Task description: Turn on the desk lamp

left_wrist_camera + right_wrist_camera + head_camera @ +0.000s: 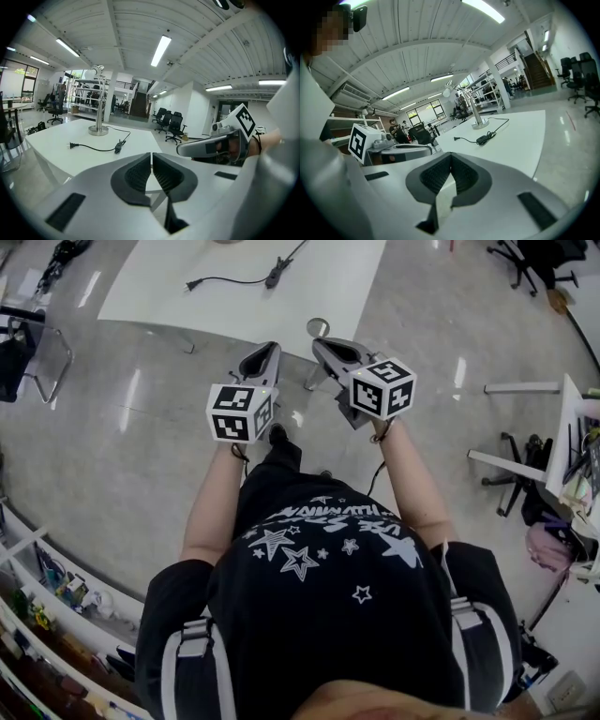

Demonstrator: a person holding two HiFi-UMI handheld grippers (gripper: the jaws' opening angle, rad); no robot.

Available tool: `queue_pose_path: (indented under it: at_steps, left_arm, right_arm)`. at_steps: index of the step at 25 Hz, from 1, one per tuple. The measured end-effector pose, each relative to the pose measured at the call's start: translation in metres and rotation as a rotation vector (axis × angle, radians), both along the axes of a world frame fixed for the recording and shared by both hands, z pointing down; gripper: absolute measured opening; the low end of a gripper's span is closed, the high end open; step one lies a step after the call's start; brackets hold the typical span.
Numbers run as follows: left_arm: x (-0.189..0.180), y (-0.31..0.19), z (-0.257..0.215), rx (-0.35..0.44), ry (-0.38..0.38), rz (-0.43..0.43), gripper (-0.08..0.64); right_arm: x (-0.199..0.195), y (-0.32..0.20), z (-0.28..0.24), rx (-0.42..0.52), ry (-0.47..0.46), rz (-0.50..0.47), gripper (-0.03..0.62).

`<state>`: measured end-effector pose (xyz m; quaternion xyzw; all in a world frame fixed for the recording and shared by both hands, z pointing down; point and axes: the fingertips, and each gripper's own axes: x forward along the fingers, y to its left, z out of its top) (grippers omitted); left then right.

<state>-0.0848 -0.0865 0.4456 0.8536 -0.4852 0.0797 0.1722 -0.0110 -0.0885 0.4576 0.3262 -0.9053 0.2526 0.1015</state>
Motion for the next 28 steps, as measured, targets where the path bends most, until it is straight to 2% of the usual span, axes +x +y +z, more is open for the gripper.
queue_pose_path:
  at_steps: [8,12,16,28]
  left_arm:
    - [0.021,0.052,-0.006,0.014,-0.001,-0.012,0.020]
    - [0.030,0.076,-0.010,0.022,0.006,-0.018,0.020]
    - [0.042,0.097,-0.014,0.036,0.000,-0.019,0.011]
    - [0.082,0.151,-0.018,0.056,-0.016,-0.011,0.009]
  right_arm:
    - [0.015,0.053,-0.005,0.022,0.000,-0.043,0.005]
    - [0.024,0.080,-0.003,0.038,0.031,-0.068,0.005]
    - [0.039,0.103,-0.003,0.055,0.068,-0.069,0.005]
    - [0.081,0.162,0.005,0.058,0.093,-0.065,0.005]
